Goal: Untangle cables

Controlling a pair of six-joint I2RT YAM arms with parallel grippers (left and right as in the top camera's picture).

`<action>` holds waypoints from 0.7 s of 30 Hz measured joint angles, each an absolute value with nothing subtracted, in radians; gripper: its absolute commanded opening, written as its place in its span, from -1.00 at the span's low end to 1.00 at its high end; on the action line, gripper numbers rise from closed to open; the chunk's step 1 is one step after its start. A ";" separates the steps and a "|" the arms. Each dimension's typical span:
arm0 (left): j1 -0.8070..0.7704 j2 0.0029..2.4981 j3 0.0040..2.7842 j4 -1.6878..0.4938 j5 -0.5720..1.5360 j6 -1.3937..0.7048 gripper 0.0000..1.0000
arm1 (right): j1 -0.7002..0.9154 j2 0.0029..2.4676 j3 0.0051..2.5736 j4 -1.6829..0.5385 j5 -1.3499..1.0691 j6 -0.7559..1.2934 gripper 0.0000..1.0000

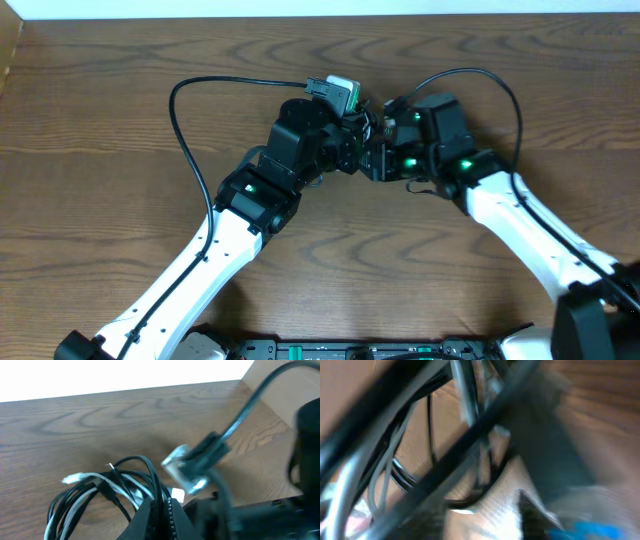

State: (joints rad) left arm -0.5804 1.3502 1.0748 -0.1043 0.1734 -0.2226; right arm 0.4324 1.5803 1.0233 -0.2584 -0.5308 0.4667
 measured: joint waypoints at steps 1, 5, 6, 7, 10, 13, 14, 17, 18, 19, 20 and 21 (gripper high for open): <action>-0.580 1.350 1.075 -0.104 0.173 -0.226 -0.85 | 0.440 1.593 1.023 -0.249 -0.524 0.477 -0.97; -0.581 1.350 1.075 -0.105 0.169 -0.233 -0.85 | 0.450 1.622 1.023 -0.286 -0.474 0.520 -0.97; -0.581 1.350 1.075 -0.106 0.162 -0.233 -0.85 | 0.449 1.623 1.023 -0.303 -0.455 0.525 -0.97; -0.581 1.350 1.075 -0.107 0.153 -0.233 -0.85 | 0.449 1.623 1.023 -0.323 -0.430 0.533 -0.97; -0.581 1.350 1.075 -0.110 0.135 -0.233 -0.85 | 0.442 1.622 1.023 -0.395 -0.351 0.545 -0.97; -0.581 1.350 1.075 -0.113 0.118 -0.232 -0.85 | 0.427 1.622 1.023 -0.471 -0.268 0.550 -0.97; -0.581 1.350 1.075 -0.115 0.112 -0.232 -0.85 | 0.419 1.622 1.023 -0.491 -0.243 0.549 -0.97; -0.578 1.350 1.075 -0.119 0.097 -0.231 -0.85 | 0.384 1.622 1.023 -0.561 -0.163 0.552 -0.97; -0.576 1.350 1.075 -0.121 0.094 -0.230 -0.85 | 0.371 1.622 1.023 -0.584 -0.139 0.552 -0.98; -0.572 1.350 1.075 -0.121 0.092 -0.229 -0.85 | 0.354 1.622 1.023 -0.616 -0.105 0.552 -0.97; -0.565 1.350 1.075 -0.121 0.090 -0.228 -0.85 | 0.340 1.622 1.021 -0.631 -0.084 0.553 -0.98; -0.556 1.350 1.075 -0.124 0.087 -0.228 -0.86 | 0.322 1.622 1.019 -0.644 -0.061 0.553 -0.98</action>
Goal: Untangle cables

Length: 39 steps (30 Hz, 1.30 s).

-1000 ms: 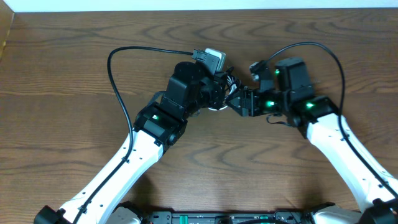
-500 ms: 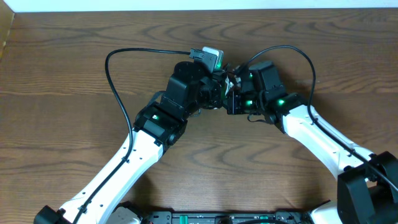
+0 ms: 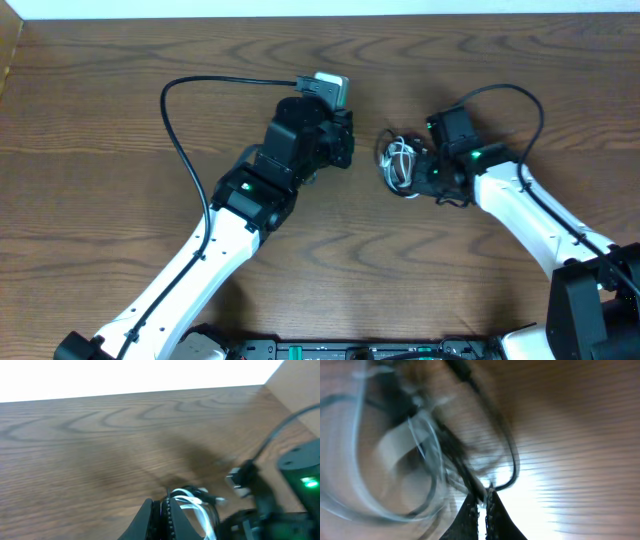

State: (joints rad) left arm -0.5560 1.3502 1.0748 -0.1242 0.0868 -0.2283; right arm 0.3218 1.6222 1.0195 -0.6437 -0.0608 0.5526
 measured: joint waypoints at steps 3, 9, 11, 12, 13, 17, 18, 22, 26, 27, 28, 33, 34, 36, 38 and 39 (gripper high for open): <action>-0.521 1.350 1.075 -0.137 0.079 -0.228 -0.85 | 0.267 1.622 1.019 -0.662 -0.007 0.553 -0.97; -0.448 1.350 1.075 -0.202 0.072 -0.228 -0.85 | 0.170 1.622 1.019 -0.678 0.035 0.548 -0.97; -0.441 1.350 1.075 -0.224 0.073 -0.228 -0.79 | 0.155 1.622 1.019 -0.679 0.041 0.539 -0.98; -0.441 1.350 1.075 -0.230 0.080 -0.228 -0.71 | 0.154 1.622 1.019 -0.680 0.042 0.536 -0.98; -0.441 1.350 1.075 -0.231 0.092 -0.226 -0.67 | 0.154 1.622 1.019 -0.680 0.042 0.532 -0.97; -0.442 1.353 1.075 -0.233 0.139 -0.220 -0.66 | 0.154 1.622 1.019 -0.680 0.031 0.525 -0.98; -0.442 1.357 1.075 -0.234 0.153 -0.220 -0.66 | 0.154 1.622 1.019 -0.680 0.026 0.523 -0.98; -0.442 1.404 1.075 -0.236 0.204 -0.220 -0.66 | 0.154 1.622 1.019 -0.680 0.003 0.519 0.04; -0.442 1.470 1.075 -0.238 0.246 -0.220 -0.66 | 0.154 1.622 1.019 -0.670 -0.004 0.506 0.65; -0.442 1.480 1.075 -0.239 0.252 -0.220 -0.66 | 0.154 1.622 1.019 -0.665 -0.006 0.502 0.68; -0.442 1.489 1.075 -0.239 0.258 -0.220 -0.66 | 0.154 1.622 1.019 -0.659 -0.006 0.495 0.68; -0.442 1.499 1.075 -0.239 0.266 -0.220 -0.66 | 0.155 1.622 1.019 -0.619 -0.007 0.488 0.65; -0.442 1.499 1.075 -0.240 0.268 -0.220 -0.66 | 0.155 1.622 1.019 -0.616 -0.007 0.488 0.65; -0.442 1.499 1.075 -0.241 0.274 -0.220 -0.66 | 0.155 1.622 1.019 -0.607 -0.006 0.488 0.64; -0.442 1.499 1.075 -0.241 0.289 -0.220 -0.66 | 0.155 1.622 1.019 -0.603 -0.003 0.487 0.52; -0.442 1.499 1.075 -0.242 0.296 -0.220 -0.66 | 0.155 1.623 1.019 -0.599 -0.003 0.482 0.45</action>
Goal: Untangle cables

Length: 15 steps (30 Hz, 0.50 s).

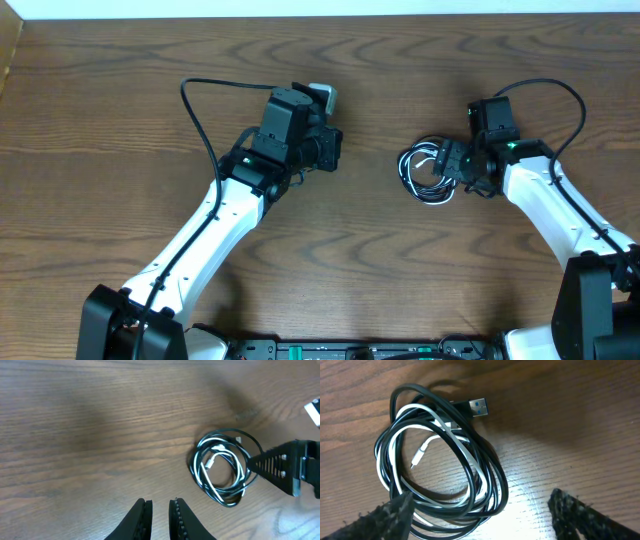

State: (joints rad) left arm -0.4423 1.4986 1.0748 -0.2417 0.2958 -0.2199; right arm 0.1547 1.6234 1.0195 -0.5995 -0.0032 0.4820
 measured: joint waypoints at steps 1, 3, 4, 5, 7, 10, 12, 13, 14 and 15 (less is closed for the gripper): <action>-0.442 1.499 1.075 -0.242 0.302 -0.220 -0.66 | 0.155 1.624 1.019 -0.598 -0.003 0.480 0.40; -0.442 1.499 1.075 -0.243 0.311 -0.220 -0.66 | 0.156 1.629 1.019 -0.592 -0.001 0.483 0.37; -0.442 1.499 1.075 -0.243 0.313 -0.220 -0.66 | 0.157 1.635 1.019 -0.588 0.000 0.482 0.34; -0.442 1.499 1.075 -0.243 0.314 -0.220 -0.66 | 0.157 1.644 1.019 -0.585 0.000 0.482 0.30; -0.442 1.499 1.075 -0.243 0.317 -0.220 -0.66 | 0.162 1.671 1.019 -0.577 0.001 0.481 0.29; -0.442 1.499 1.075 -0.246 0.317 -0.220 -0.66 | 0.177 1.712 1.019 -0.557 0.000 0.482 0.22; -0.442 1.499 1.075 -0.250 0.317 -0.220 -0.66 | 0.189 1.737 1.019 -0.549 0.000 0.478 -0.35; -0.442 1.499 1.075 -0.252 0.317 -0.220 -0.66 | 0.197 1.747 1.019 -0.543 0.001 0.477 -0.87; -0.442 1.499 1.075 -0.252 0.317 -0.220 -0.66 | 0.201 1.755 1.019 -0.540 0.001 0.481 -0.98; -0.442 1.499 1.075 -0.252 0.317 -0.220 -0.66 | 0.205 1.761 1.019 -0.537 0.002 0.479 -0.98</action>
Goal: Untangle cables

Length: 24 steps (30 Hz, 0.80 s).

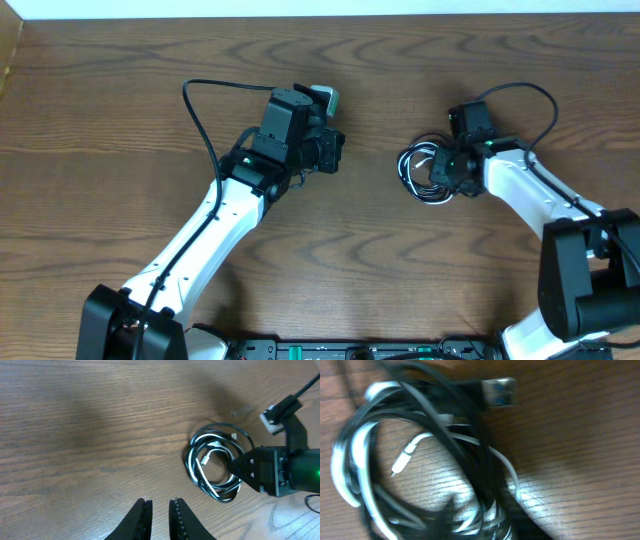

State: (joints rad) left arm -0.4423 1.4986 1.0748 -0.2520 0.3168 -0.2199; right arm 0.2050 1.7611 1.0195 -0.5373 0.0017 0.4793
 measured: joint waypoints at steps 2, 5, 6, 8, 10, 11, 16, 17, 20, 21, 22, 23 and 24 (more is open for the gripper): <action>-0.442 1.499 1.075 -0.252 0.317 -0.220 -0.66 | 0.212 1.765 1.019 -0.536 0.001 0.482 -0.98; -0.442 1.499 1.075 -0.255 0.317 -0.220 -0.66 | 0.216 1.765 1.019 -0.535 -0.006 0.480 -0.98; -0.442 1.499 1.075 -0.258 0.317 -0.220 -0.66 | 0.216 1.765 1.019 -0.535 -0.012 0.476 -0.98; -0.442 1.499 1.075 -0.269 0.317 -0.220 -0.66 | 0.215 1.760 1.019 -0.533 -0.035 0.458 -0.98; -0.442 1.499 1.075 -0.278 0.317 -0.219 -0.66 | 0.215 1.737 1.019 -0.530 -0.073 0.427 -0.98; -0.442 1.499 1.075 -0.281 0.317 -0.217 -0.66 | 0.215 1.718 1.019 -0.525 -0.094 0.405 -0.98; -0.442 1.499 1.062 -0.276 0.339 -0.212 -0.66 | 0.215 1.530 1.015 -0.492 -0.247 0.260 -0.98; -0.442 1.499 1.055 -0.276 0.347 -0.213 -0.66 | 0.215 1.477 1.015 -0.485 -0.272 0.240 -0.98; -0.442 1.512 1.038 -0.264 0.392 -0.213 -0.67 | 0.213 1.344 1.015 -0.476 -0.314 0.207 -0.98; -0.442 1.523 1.037 -0.253 0.417 -0.212 -0.66 | 0.212 1.299 1.015 -0.476 -0.326 0.199 -0.98; -0.442 1.534 1.036 -0.237 0.441 -0.212 -0.58 | 0.211 1.267 1.015 -0.479 -0.333 0.193 -0.98; -0.442 1.546 1.036 -0.216 0.473 -0.212 -0.57 | 0.209 1.237 1.015 -0.488 -0.342 0.189 -0.98; -0.442 1.560 1.035 -0.186 0.513 -0.212 -0.53 | 0.208 1.216 1.015 -0.496 -0.345 0.185 -0.98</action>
State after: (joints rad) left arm -0.4423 1.5597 1.0351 -0.1860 0.5133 -0.2123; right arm 0.2081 1.2160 1.0153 -0.4965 -0.3454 0.1848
